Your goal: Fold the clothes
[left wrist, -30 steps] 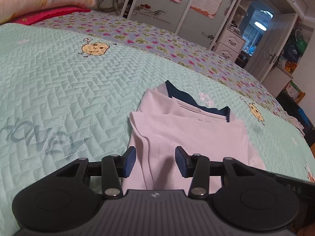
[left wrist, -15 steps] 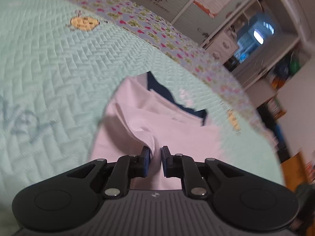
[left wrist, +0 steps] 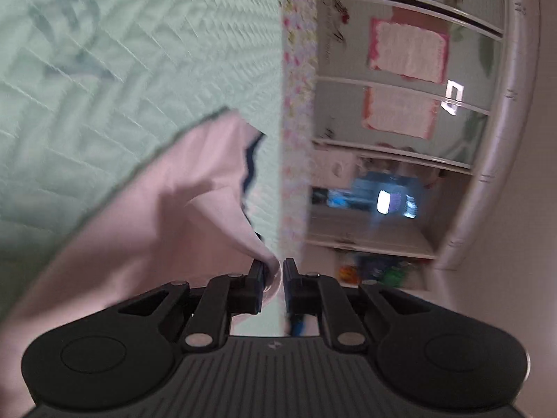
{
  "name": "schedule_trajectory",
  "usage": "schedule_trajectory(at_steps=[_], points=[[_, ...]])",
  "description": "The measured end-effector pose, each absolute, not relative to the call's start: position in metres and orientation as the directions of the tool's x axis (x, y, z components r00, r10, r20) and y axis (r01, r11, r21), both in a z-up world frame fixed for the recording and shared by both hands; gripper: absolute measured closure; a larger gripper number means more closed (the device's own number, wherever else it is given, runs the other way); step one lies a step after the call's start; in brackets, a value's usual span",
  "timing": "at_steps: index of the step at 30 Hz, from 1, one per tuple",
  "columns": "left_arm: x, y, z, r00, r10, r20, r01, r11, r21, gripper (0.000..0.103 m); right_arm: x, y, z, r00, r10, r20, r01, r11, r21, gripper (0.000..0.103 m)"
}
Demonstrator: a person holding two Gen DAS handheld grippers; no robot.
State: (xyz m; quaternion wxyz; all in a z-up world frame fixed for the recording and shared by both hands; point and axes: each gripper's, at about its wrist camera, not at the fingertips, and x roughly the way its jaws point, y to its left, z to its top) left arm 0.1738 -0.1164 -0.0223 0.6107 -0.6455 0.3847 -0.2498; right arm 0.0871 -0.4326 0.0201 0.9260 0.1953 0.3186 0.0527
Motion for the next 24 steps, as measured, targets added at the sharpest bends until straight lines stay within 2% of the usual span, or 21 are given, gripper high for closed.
schedule_trajectory(at_steps=[5, 7, 8, 9, 10, 13, 15, 17, 20, 24], points=[[0.177, -0.136, -0.036, 0.519, -0.854, -0.038, -0.224, -0.093, -0.97, 0.093, 0.086, -0.427, 0.017, 0.8, 0.215, -0.561, 0.014, 0.927, 0.376, 0.056], [0.175, -0.133, -0.043, 0.526, -0.848, -0.065, -0.269, -0.094, -0.959, 0.091, 0.086, -0.424, 0.017, 0.801, 0.209, -0.561, 0.007, 0.933, 0.359, 0.055], [0.173, -0.126, -0.047, 0.542, -0.834, -0.106, -0.302, -0.076, -0.95, 0.085, 0.086, -0.424, 0.017, 0.801, 0.209, -0.561, 0.004, 0.935, 0.355, 0.053], [0.17, -0.118, -0.051, 0.557, -0.816, -0.151, -0.338, -0.056, -0.94, 0.074, 0.087, -0.423, 0.017, 0.8, 0.211, -0.561, 0.001, 0.936, 0.353, 0.052], [0.167, -0.111, -0.055, 0.57, -0.798, -0.197, -0.373, -0.038, -0.927, 0.069, 0.087, -0.423, 0.018, 0.8, 0.214, -0.561, -0.002, 0.936, 0.353, 0.051], [0.16, -0.092, -0.052, 0.595, -0.773, -0.222, -0.39, -0.036, -0.92, 0.061, 0.087, -0.424, 0.017, 0.799, 0.22, -0.559, -0.01, 0.936, 0.353, 0.051], [0.155, -0.084, -0.04, 0.607, -0.758, -0.241, -0.359, 0.009, -0.933, 0.046, 0.086, -0.424, 0.016, 0.801, 0.222, -0.555, -0.014, 0.935, 0.354, 0.051], [0.154, -0.081, -0.025, 0.615, -0.737, -0.282, -0.32, 0.094, -0.943, 0.041, 0.085, -0.424, 0.018, 0.802, 0.22, -0.555, -0.008, 0.934, 0.358, 0.051], [0.157, -0.081, -0.012, 0.609, -0.73, -0.311, -0.264, 0.183, -0.947, 0.041, 0.083, -0.422, 0.026, 0.808, 0.217, -0.547, 0.0, 0.929, 0.369, 0.051], [0.168, -0.091, -0.004, 0.579, -0.743, -0.336, -0.226, 0.249, -0.942, 0.039, 0.082, -0.384, 0.052, 0.816, 0.279, -0.506, -0.161, 0.951, 0.264, 0.051]])
